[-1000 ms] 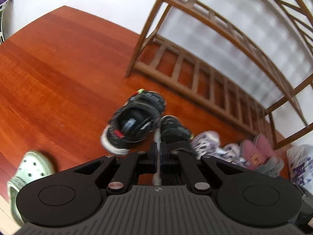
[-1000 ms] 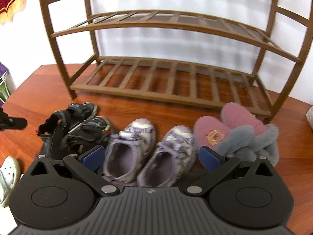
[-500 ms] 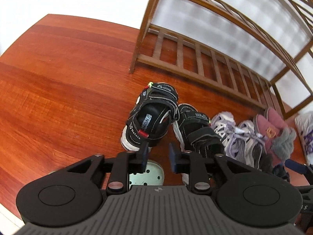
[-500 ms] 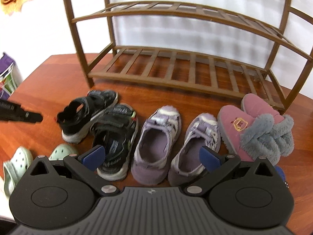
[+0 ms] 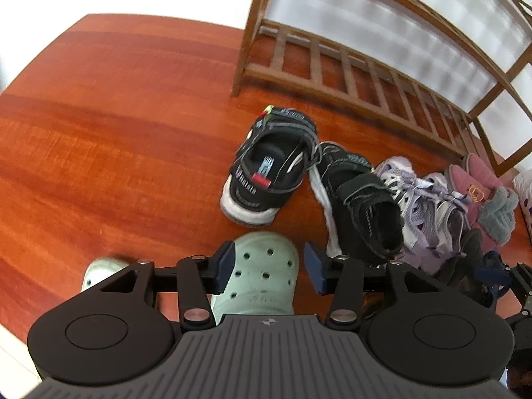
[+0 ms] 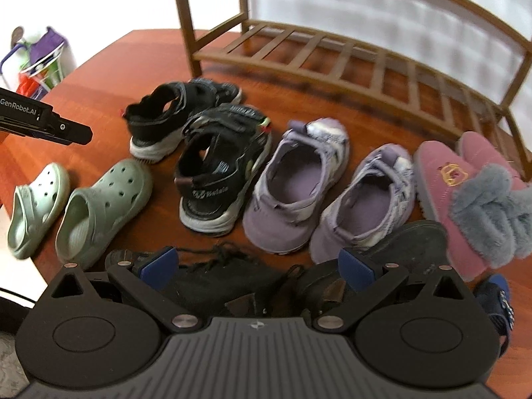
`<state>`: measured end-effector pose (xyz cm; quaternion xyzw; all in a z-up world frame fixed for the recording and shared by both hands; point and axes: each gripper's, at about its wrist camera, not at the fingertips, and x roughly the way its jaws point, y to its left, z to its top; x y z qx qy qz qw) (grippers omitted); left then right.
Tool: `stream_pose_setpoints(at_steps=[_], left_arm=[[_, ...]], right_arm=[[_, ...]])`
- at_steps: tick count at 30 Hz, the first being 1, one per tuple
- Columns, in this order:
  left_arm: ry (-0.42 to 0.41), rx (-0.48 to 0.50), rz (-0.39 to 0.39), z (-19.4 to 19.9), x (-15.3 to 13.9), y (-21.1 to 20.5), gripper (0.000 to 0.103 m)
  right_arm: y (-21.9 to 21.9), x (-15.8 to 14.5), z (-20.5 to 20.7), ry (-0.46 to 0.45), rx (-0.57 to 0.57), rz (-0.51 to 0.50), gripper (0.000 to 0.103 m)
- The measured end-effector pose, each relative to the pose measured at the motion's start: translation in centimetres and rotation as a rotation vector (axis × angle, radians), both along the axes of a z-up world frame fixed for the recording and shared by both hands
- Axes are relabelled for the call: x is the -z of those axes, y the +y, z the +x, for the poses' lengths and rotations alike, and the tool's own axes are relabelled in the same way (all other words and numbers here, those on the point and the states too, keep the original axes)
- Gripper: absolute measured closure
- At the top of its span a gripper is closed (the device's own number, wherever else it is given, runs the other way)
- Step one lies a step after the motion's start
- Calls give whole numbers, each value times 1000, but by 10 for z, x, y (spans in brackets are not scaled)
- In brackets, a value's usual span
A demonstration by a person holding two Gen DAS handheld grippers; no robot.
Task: Organize scattered shoes
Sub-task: 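Grasp the black sneaker with white lettering using the right tool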
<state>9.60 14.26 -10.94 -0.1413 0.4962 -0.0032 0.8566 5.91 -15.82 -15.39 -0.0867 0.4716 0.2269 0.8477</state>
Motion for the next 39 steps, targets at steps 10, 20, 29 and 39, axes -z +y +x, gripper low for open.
stream_pose_setpoints(at_steps=[10,20,29,39], left_arm=[[29,-45,10,-20,9,3,47],[28,34,21,-21,10,15,45],[0,170,47,-18,9,23,45],[-3,242,76,-31,10,24,45]], right_arm=[[9,12,-13,11,-12,-10,7],[19,18,-31,30,28,-13,7],[14,8,-35,39,-96,-65,6],[8,-2,-39,48,-234,-123,8]])
